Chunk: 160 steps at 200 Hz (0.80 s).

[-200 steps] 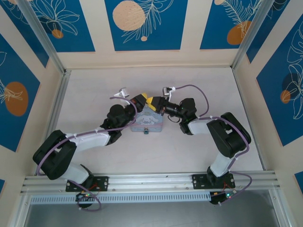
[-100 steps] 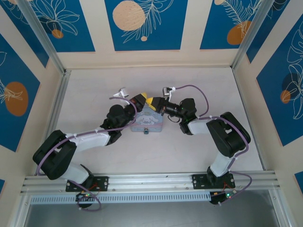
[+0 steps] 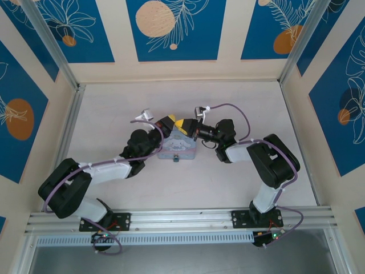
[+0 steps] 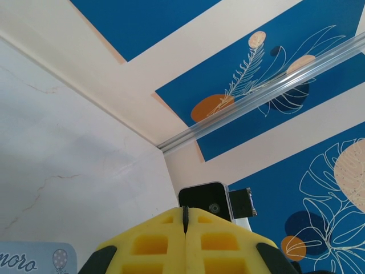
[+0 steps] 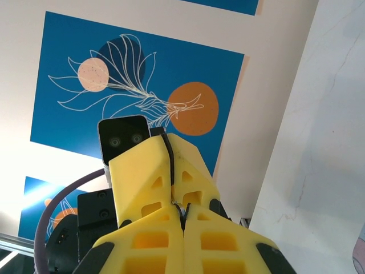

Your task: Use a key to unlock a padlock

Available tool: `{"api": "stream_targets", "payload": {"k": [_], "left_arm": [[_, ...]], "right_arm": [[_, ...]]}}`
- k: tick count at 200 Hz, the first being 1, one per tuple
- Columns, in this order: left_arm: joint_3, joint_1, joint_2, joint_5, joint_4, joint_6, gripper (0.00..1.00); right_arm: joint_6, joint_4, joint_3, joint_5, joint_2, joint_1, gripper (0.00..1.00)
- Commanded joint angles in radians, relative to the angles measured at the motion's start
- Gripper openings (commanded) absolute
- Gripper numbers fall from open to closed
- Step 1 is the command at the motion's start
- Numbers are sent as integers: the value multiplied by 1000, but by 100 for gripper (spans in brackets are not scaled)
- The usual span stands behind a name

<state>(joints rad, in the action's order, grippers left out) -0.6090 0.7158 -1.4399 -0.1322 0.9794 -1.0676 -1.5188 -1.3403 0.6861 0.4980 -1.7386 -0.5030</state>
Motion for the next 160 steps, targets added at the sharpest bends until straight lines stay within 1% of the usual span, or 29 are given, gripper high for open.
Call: {"api": "stream_targets", "payload": {"k": [1,14,23,33,42,140,160], "left_arm": [[19,5,30,-29,-2,2,0],[20,6,31,-29,-3,3,0],[21,8,33,-29,-2,1,0],[21,9,32,-29,-5,1,0],[21,10,32,-30,-7,1,0],[13,18,20,-38,-9,1,0],[11,20,18,-40,-9,3,0]], "right_arm": [[-3,-58,-3,-44,-2,18,0],[-4,-58,-7,-47,-4,20,0],[-6,-57,-7,-46,-6,21,4],[-6,-58,-7,-46,-6,21,10],[-6,-57,-7,-45,-8,21,13],[-11,-57,-1,-37,-12,21,14],[-9,-58,9,-23,-11,18,20]]}}
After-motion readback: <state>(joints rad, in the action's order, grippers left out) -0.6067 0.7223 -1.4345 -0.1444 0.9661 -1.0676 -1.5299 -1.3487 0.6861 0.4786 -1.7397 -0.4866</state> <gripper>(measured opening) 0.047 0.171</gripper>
